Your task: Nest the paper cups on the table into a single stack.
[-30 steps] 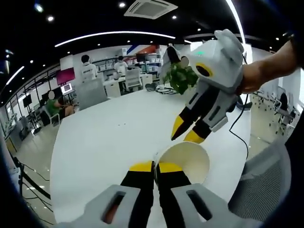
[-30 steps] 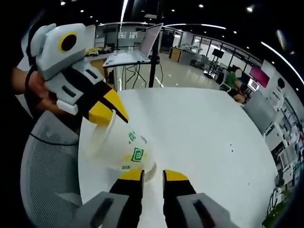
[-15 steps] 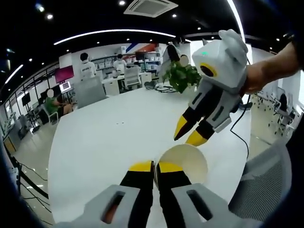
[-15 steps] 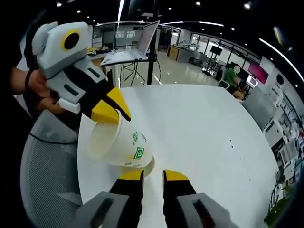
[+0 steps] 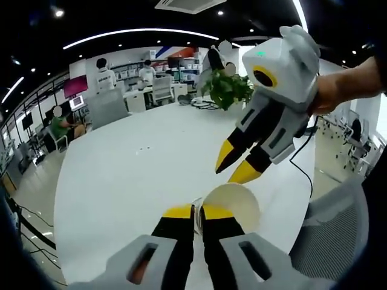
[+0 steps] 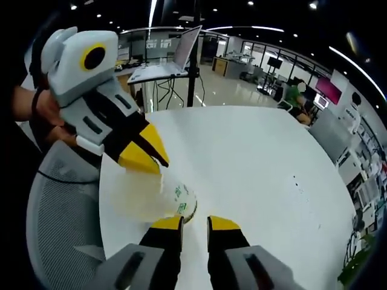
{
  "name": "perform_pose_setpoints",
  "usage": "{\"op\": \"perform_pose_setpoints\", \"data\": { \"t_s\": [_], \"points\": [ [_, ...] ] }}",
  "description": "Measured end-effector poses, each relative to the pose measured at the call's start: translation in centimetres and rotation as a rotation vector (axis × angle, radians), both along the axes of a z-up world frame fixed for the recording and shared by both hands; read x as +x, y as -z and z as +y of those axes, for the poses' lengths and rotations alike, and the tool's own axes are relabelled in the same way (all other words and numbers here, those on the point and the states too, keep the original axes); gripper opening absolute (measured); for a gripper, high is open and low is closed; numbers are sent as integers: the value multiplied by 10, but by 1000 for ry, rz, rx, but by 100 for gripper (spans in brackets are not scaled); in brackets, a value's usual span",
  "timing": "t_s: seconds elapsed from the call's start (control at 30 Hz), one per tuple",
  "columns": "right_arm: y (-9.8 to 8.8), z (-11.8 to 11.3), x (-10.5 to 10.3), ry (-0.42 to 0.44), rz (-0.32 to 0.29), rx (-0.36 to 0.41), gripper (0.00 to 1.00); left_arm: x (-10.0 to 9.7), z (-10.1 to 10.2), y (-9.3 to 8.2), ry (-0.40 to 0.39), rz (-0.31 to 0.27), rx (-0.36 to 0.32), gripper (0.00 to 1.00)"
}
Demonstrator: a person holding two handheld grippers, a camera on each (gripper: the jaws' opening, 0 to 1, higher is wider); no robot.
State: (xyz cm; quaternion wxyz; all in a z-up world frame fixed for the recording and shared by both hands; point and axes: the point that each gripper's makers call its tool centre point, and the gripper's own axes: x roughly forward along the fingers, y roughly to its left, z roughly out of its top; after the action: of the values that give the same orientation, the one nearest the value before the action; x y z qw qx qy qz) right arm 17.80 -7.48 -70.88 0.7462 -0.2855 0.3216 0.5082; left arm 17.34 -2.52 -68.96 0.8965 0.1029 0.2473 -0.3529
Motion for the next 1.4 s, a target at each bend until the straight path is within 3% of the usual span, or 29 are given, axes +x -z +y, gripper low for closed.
{"op": "perform_pose_setpoints", "data": {
  "t_s": [0.9,1.4],
  "points": [
    [1,4,2,14,4,14,12,4,6,7,-21,15,29,8],
    [2,6,2,18,1,5,12,9,14,7,-45,-12,58,14]
  ]
}}
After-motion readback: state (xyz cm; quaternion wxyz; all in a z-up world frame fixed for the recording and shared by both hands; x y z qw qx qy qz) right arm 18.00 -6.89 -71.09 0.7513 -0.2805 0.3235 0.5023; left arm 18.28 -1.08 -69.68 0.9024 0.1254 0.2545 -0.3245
